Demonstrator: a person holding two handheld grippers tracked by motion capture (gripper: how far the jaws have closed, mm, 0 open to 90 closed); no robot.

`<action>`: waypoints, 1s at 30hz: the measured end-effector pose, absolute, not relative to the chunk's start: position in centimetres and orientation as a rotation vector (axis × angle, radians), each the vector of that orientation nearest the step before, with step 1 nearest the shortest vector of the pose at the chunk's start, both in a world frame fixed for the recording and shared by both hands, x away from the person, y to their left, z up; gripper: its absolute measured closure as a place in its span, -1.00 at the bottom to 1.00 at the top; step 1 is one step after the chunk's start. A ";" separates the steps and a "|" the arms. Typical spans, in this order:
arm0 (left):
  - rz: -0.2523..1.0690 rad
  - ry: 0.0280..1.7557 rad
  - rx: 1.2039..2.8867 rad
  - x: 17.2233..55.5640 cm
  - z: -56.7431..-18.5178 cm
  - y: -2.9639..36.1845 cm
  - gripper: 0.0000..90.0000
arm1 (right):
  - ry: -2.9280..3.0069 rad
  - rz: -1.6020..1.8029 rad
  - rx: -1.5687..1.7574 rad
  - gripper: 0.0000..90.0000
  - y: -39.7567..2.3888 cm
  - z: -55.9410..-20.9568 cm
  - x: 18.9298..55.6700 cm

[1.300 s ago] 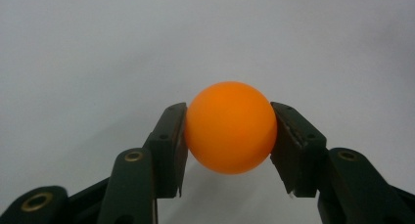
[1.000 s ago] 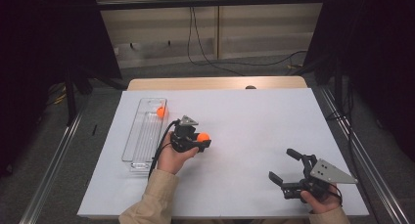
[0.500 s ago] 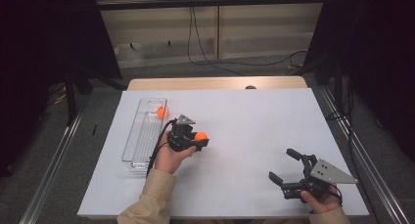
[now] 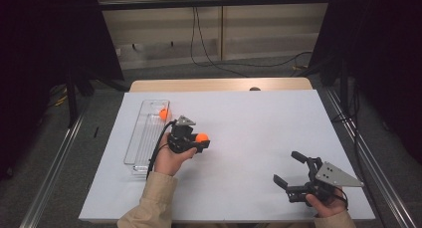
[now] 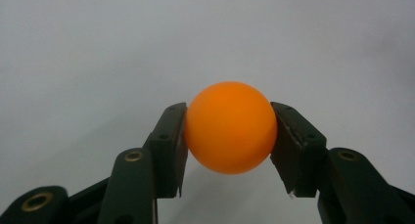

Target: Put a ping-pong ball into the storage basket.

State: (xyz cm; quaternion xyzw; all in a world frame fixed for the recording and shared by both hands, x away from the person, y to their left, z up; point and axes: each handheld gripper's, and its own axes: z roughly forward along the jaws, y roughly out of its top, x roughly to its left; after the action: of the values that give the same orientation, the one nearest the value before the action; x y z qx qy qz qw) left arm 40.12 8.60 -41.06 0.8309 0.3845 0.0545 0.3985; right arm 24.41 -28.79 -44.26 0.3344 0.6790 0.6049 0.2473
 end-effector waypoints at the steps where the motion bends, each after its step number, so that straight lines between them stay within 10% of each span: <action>1: 0.138 0.974 2.104 40.1 -41.0 8.7 0.13 | 1.851 1.648 0.911 -0.96 -28.8 -44.3 24.4; 30: 0.142 0.987 2.099 40.3 -40.5 9.8 0.13 | 1.853 1.649 0.911 -0.96 -28.8 -44.3 24.4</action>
State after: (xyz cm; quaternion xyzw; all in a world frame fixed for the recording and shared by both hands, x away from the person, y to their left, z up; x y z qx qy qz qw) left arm 40.30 9.76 -40.53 0.8289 0.3898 0.0559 0.3974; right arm 24.41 -28.78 -44.27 0.3340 0.6796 0.6048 0.2468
